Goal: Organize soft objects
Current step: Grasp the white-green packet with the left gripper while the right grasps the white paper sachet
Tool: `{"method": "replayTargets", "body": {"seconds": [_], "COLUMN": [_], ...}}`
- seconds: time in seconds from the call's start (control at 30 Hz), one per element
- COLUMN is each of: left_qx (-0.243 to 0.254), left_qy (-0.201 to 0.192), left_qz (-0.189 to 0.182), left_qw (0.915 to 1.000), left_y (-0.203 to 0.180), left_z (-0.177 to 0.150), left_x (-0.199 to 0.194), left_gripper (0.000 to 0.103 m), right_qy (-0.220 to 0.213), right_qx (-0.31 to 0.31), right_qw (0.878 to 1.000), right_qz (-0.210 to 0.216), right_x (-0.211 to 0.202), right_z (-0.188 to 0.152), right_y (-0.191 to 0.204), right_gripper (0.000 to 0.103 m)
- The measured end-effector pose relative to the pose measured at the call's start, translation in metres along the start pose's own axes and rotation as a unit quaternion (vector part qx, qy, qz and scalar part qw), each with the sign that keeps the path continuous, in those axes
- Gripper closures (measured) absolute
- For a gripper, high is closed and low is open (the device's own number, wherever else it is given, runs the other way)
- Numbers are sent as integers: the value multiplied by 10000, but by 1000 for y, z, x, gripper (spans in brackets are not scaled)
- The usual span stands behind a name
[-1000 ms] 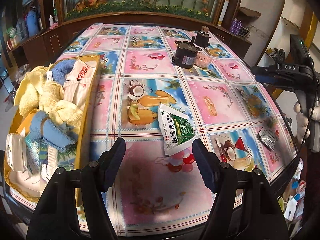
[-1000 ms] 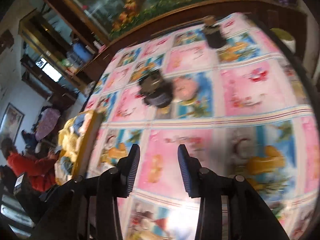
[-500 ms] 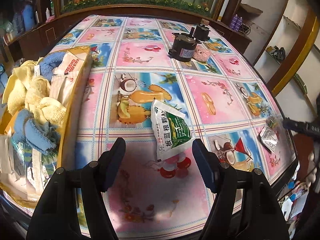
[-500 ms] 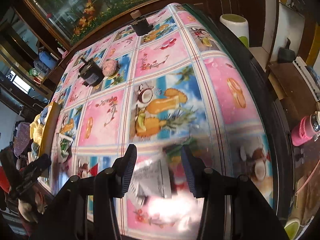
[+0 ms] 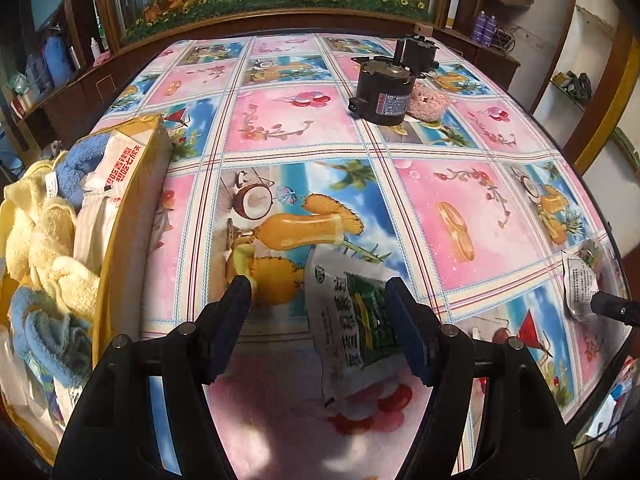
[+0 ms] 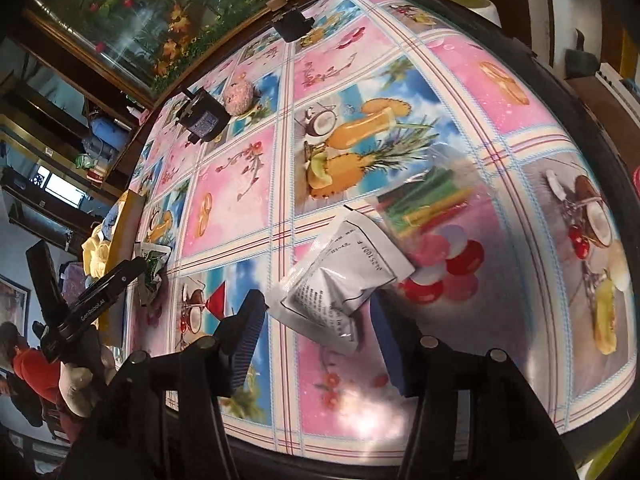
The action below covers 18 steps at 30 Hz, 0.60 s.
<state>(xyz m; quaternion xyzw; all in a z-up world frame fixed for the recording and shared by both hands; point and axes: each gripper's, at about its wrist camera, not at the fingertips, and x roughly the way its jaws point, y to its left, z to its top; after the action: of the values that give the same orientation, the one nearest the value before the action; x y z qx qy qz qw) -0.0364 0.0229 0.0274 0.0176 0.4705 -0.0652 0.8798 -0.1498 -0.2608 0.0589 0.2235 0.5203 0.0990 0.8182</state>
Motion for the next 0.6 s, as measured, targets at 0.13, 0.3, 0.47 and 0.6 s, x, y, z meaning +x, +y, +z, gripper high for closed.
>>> {"method": "replayTargets", "body": {"seconds": [0.13, 0.3, 0.47, 0.6], "left_qx": [282, 406, 537, 391], "left_qy": [89, 87, 1, -20], "left_qz": [134, -162, -480, -734], "left_qw": [9995, 9990, 9974, 9965], "left_y": [-14, -20, -19, -13], "left_z": [4, -4, -8, -14], "left_x": [15, 18, 11, 4], "left_gripper": [31, 20, 54, 55], "right_qy": [-33, -104, -203, -333], "right_qx": [-227, -766, -925, -1164], "right_qw": [9997, 9959, 9919, 9871], "right_qz": [-82, -474, -850, -1048], "right_x": [10, 21, 30, 35], "right_z": [1, -5, -1, 2], "right_y": [17, 41, 52, 59], "right_gripper": [47, 36, 35, 42]}}
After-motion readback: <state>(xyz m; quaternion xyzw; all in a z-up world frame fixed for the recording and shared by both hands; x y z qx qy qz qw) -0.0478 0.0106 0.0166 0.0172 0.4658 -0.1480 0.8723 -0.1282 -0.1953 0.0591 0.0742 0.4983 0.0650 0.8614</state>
